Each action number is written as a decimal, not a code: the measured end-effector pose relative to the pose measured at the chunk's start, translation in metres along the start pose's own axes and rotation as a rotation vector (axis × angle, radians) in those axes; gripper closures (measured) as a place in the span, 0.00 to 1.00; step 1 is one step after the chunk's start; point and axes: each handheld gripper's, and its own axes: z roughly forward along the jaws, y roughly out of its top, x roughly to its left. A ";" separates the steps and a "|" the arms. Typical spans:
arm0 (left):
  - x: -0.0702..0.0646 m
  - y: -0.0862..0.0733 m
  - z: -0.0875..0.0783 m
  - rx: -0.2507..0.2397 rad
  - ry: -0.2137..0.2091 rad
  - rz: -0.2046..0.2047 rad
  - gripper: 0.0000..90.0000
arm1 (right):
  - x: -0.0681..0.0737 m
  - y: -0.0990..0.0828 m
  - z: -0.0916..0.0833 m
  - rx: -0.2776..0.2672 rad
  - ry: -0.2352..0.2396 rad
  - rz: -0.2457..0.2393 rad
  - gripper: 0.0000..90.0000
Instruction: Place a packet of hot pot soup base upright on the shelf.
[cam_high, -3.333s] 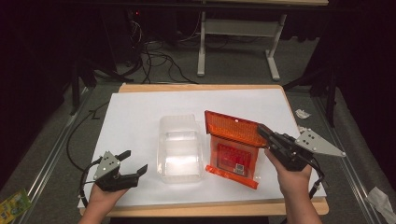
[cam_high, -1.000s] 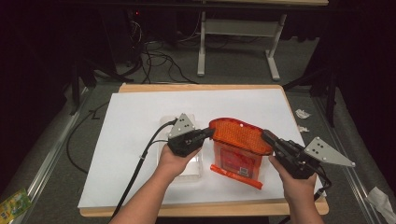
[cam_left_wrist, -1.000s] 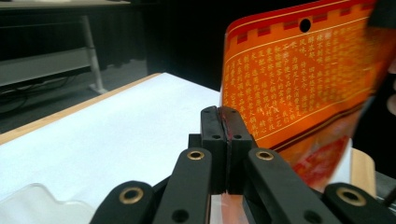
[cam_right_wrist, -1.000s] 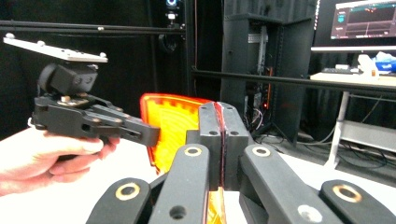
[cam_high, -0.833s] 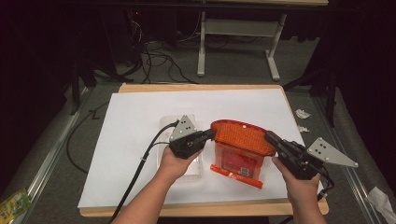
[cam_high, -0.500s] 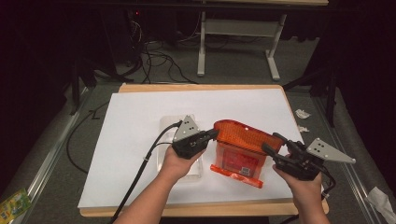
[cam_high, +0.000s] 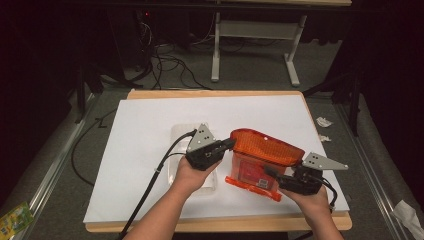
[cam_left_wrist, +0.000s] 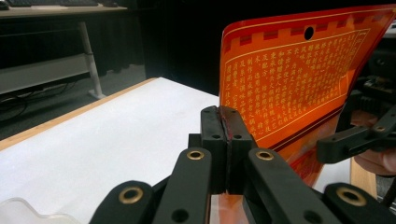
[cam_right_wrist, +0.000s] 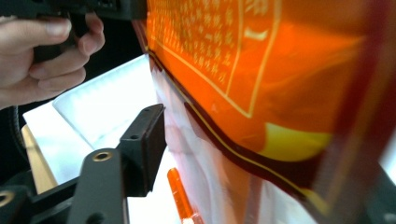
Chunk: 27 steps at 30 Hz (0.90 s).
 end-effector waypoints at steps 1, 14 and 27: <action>0.000 0.000 0.000 0.003 0.001 0.003 1.00 | 0.000 -0.001 0.001 0.011 0.001 -0.007 0.52; 0.010 -0.003 -0.013 0.036 0.085 0.004 0.80 | -0.001 -0.001 -0.001 0.010 0.070 -0.046 0.79; 0.053 -0.034 -0.106 0.104 0.283 0.017 0.53 | 0.001 0.000 -0.002 0.021 0.058 -0.013 0.79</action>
